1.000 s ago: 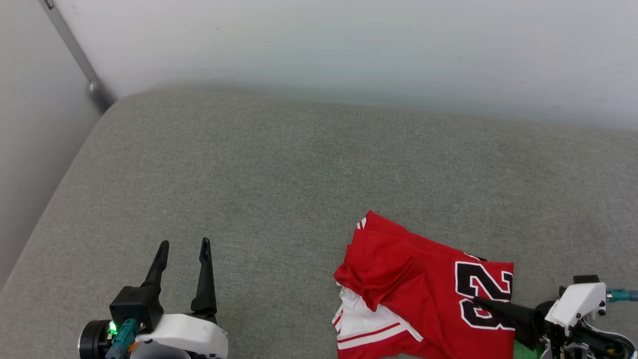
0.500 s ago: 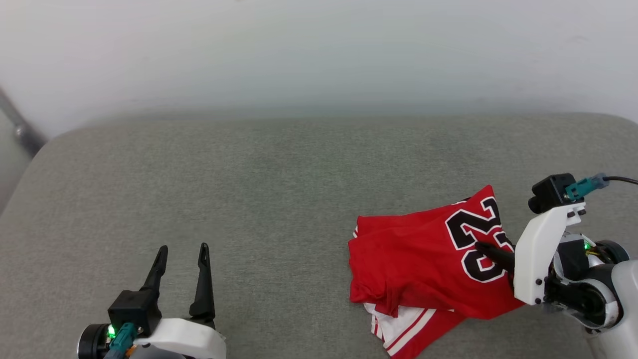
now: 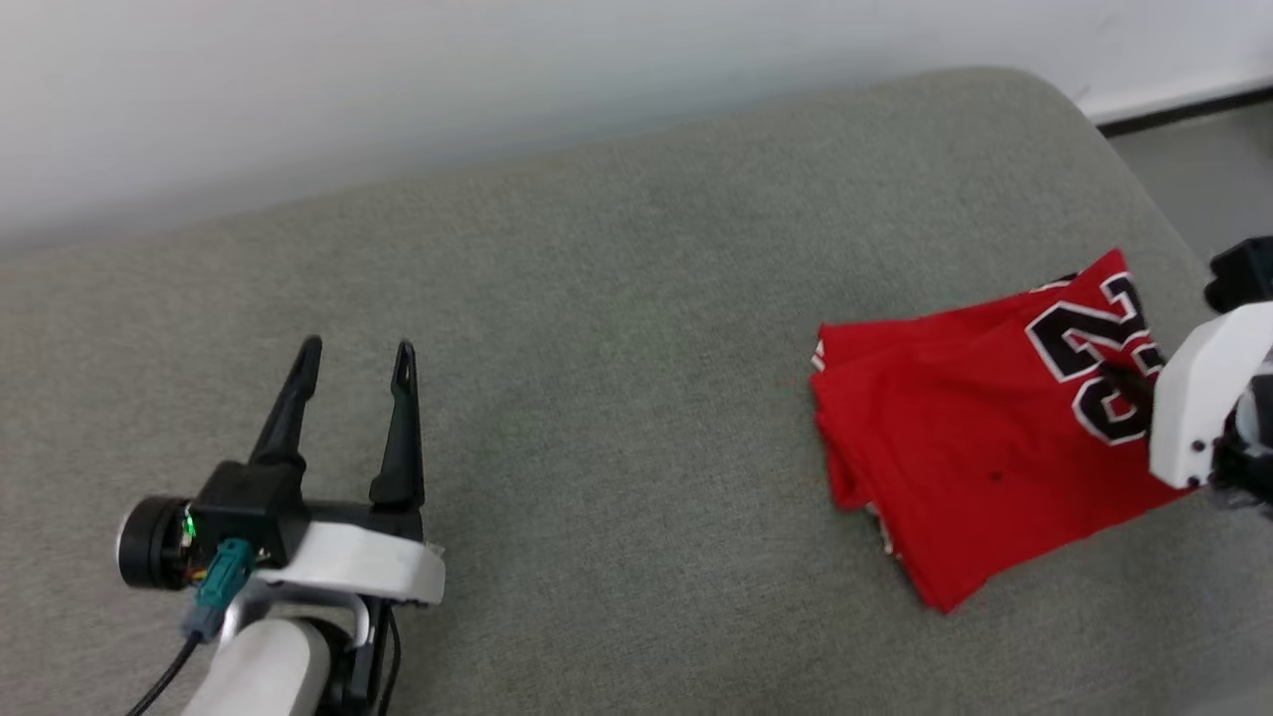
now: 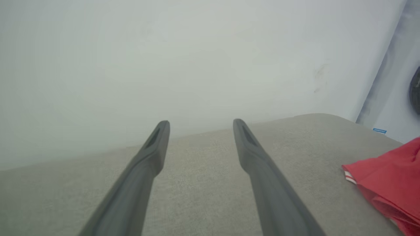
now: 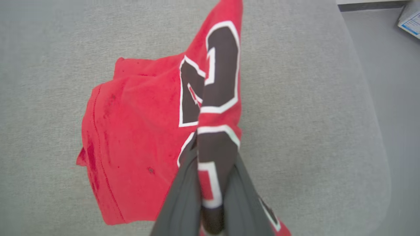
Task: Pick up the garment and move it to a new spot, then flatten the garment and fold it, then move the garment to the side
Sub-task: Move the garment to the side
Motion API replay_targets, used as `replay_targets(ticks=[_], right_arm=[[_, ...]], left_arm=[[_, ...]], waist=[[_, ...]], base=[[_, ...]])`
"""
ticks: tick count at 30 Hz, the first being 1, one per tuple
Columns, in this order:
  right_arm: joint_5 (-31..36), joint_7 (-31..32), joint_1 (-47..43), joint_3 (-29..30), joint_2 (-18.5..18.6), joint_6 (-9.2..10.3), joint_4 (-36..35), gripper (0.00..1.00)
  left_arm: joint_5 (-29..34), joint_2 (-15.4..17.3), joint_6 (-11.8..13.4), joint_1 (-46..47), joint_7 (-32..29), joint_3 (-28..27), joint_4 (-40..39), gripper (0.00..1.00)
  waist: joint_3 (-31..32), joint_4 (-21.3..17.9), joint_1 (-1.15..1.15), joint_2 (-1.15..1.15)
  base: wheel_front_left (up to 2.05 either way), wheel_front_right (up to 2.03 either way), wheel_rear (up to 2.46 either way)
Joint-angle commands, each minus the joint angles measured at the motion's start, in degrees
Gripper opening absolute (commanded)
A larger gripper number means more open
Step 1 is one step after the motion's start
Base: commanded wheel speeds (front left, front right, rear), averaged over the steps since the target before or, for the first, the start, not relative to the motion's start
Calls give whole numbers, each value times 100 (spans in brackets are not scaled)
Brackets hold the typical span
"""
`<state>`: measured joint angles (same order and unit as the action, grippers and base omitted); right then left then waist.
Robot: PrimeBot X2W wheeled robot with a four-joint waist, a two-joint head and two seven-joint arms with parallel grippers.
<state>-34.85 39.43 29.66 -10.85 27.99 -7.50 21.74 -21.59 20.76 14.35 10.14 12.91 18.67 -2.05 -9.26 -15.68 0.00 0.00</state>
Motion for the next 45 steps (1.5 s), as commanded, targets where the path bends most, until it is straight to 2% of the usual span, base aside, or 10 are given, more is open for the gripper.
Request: replay_targets(ticks=[1,10,17,18,19,20,27,33,38,45], right_arm=[[45,-91,196,57,31,3,108,0],[408,-1506,1397,954,387,3,1384,0],[808,-2748,2072,1510,285,3,2346,0],[883,-2857,2125,1543,265,3,2515,29],[970,-3004,2175,1597,257,3,2668,87],[1064,-3117,2238,1657,241,3,2840,100],[1532,-3711,2417,1904,329,3,3654,100],[1901,-3919,2083,1860,598,3,3909,100],[2091,-4029,1389,1578,589,3,3560,100],[2014,-3985,95,1206,109,3,2591,100]], left_arm=[[73,49,-6,150,-38,27,-59,100],[701,362,-148,1492,-636,256,-895,100],[1003,423,-212,2108,-912,413,-1343,100],[1027,417,-214,2139,-916,425,-1358,100],[1048,406,-214,2167,-922,448,-1369,100],[1048,393,-212,2187,-918,461,-1374,100],[953,342,-132,1962,-789,456,-1192,100],[680,255,29,1382,-470,360,-850,100],[277,115,178,541,-204,231,-442,100],[-123,53,287,-297,-108,82,-110,100]], waist=[[-772,-508,0,0],[-2297,-580,0,0],[-2996,-472,0,0],[-3036,-454,0,0],[-3063,-431,0,0],[-3073,-410,0,0],[-2742,-314,0,0],[-1896,-180,0,0],[-836,77,0,0],[42,444,0,0]], base=[[0,0,0],[0,0,0],[0,0,0],[0,0,0],[0,0,0],[0,0,0],[0,0,0],[0,0,0],[0,0,0],[0,0,0]])
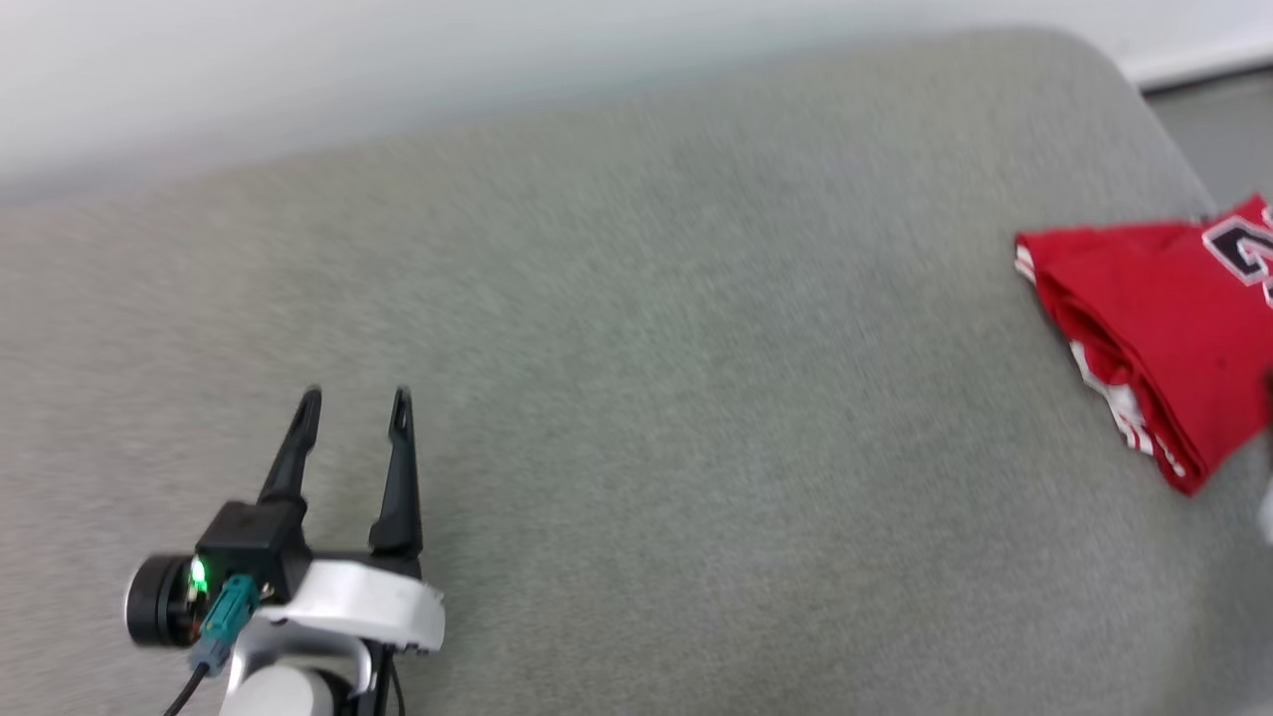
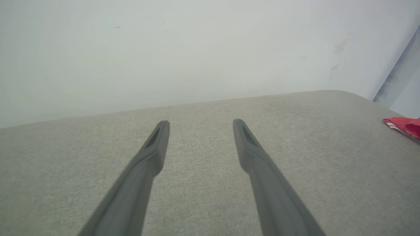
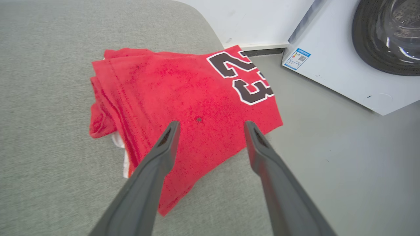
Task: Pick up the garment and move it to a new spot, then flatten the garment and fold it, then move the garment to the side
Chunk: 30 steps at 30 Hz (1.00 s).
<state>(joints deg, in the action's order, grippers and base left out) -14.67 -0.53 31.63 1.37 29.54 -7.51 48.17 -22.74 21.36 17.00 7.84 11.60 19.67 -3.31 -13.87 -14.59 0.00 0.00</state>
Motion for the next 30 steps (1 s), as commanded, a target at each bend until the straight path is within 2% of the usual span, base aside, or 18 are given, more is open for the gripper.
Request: replay_targets(ticks=[1,9,10,16,24,30], right_arm=[[-59,37,-280,-70,-123,5,-219,100],[-345,-25,-1383,-451,-704,5,-1793,100],[-371,-118,-1690,-547,-870,5,-2427,100],[-157,-290,-2387,-283,-1246,5,-3659,100],[223,-11,-3419,45,-1765,5,-4885,100],[334,195,-3822,123,-2033,5,-5337,100]], left_arm=[[-57,-8,33,-147,24,-44,51,100],[-286,10,79,-611,17,-118,339,100],[-320,81,120,-766,-12,-166,378,100],[-422,236,64,-1031,-6,-248,501,100],[-459,314,-36,-1187,74,-227,644,100],[-478,261,-74,-1183,139,-216,738,100]], waist=[[586,389,0,0],[1195,895,0,0],[1357,1047,0,0],[1564,1274,0,0],[1680,1324,0,0],[1693,1275,0,0]], base=[[0,0,0],[0,0,0],[0,0,0],[0,0,0],[0,0,0],[0,0,0]])
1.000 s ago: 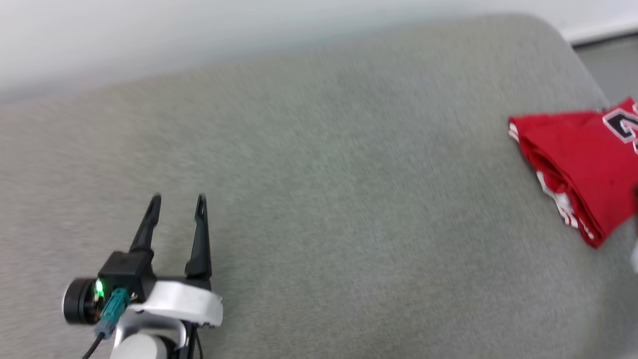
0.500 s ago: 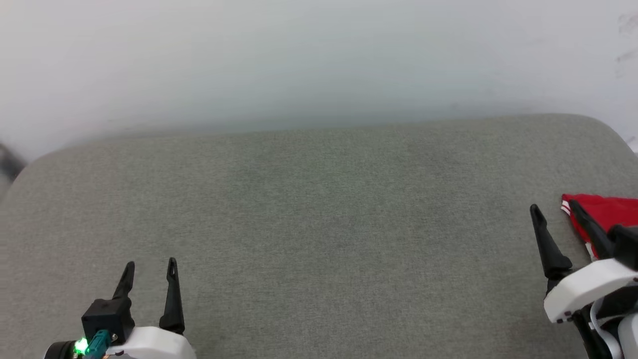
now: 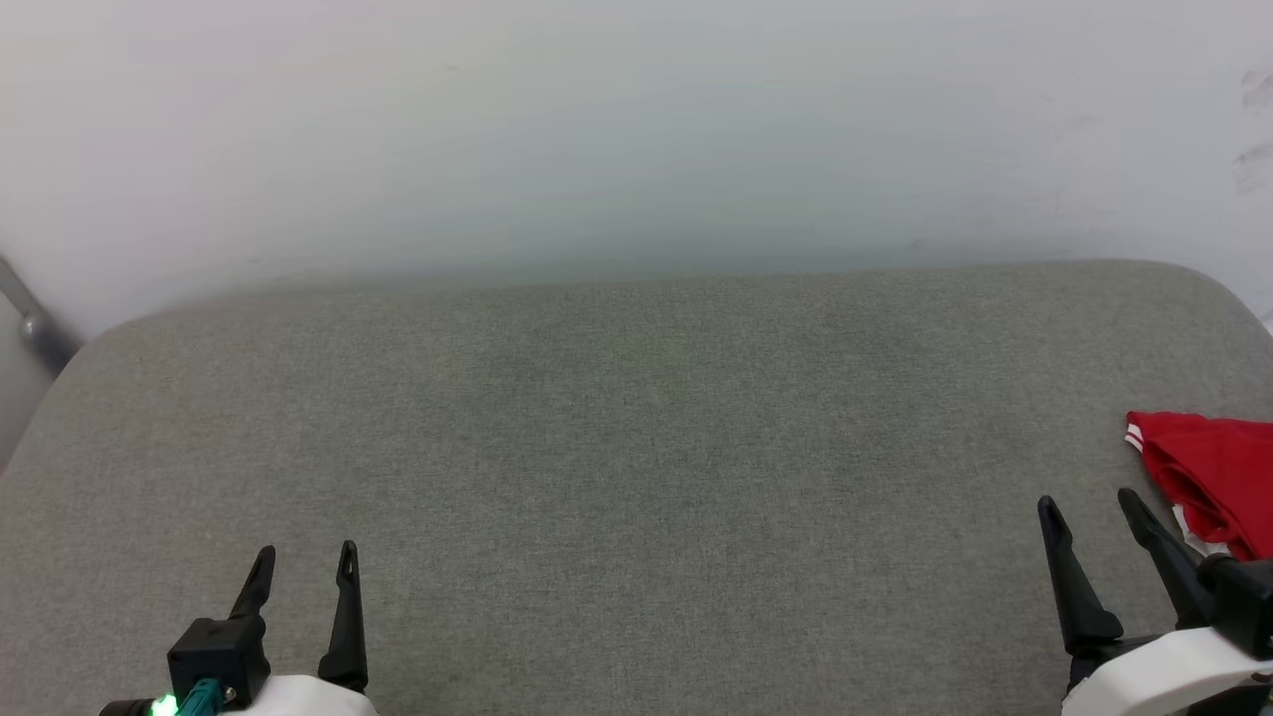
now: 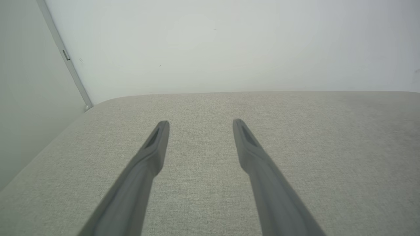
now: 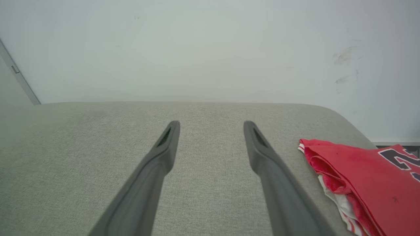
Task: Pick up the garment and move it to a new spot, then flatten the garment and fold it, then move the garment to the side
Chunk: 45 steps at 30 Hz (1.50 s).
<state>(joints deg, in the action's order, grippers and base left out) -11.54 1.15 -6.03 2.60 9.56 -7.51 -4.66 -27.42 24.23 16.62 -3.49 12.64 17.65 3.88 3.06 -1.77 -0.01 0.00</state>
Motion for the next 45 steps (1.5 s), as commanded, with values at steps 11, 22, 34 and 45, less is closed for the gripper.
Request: replay_targets(ticks=[11,22,34,45], right_arm=[[72,156,-73,10,-196,5,-226,100],[54,188,-36,39,-218,0,-194,0],[-1140,256,158,101,-295,0,175,0],[-2296,296,346,145,-356,1,447,0]], left_arm=[[-26,-20,-10,11,84,-5,87,100],[-60,-24,-32,-2,63,17,119,0],[-1025,-351,-363,116,-204,-292,267,0],[-1953,-625,-715,287,-472,-626,427,0]], waist=[[-15,-36,1,0],[19,-37,1,0],[-10,-19,1,0],[-43,2,1,0]], base=[[0,0,0],[0,0,0],[0,0,0],[0,0,0]])
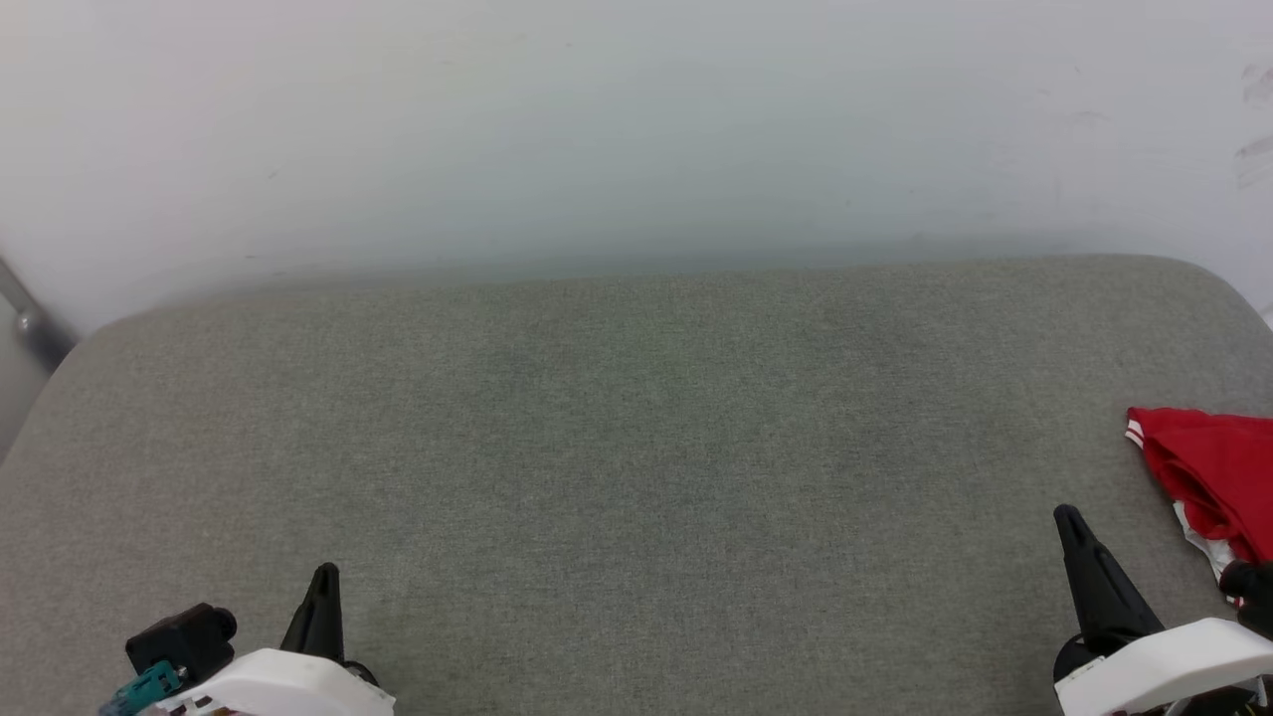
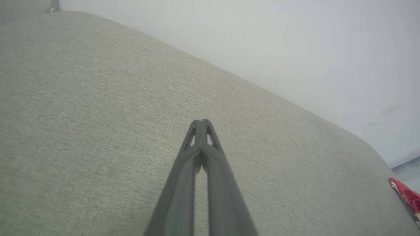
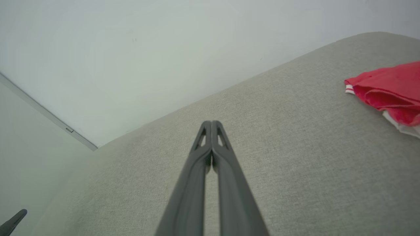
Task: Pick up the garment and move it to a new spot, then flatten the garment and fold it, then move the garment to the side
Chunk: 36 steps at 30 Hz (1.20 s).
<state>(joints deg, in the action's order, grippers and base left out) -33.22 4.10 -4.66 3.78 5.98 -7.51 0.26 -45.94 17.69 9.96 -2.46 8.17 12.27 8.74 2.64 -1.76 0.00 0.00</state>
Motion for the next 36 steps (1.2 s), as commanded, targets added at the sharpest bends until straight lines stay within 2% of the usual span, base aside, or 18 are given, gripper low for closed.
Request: replay_targets(ticks=[1,36], right_arm=[[-219,4,225,30,-3,1,-24,0],[-2813,115,650,146,-147,1,612,0]], left_arm=[[-173,7,-76,195,-46,-115,-46,0],[-2241,-648,-847,522,-665,-892,210,0]], waist=[[-4,3,0,0],[-100,62,0,0]], base=[[0,0,0],[0,0,0]])
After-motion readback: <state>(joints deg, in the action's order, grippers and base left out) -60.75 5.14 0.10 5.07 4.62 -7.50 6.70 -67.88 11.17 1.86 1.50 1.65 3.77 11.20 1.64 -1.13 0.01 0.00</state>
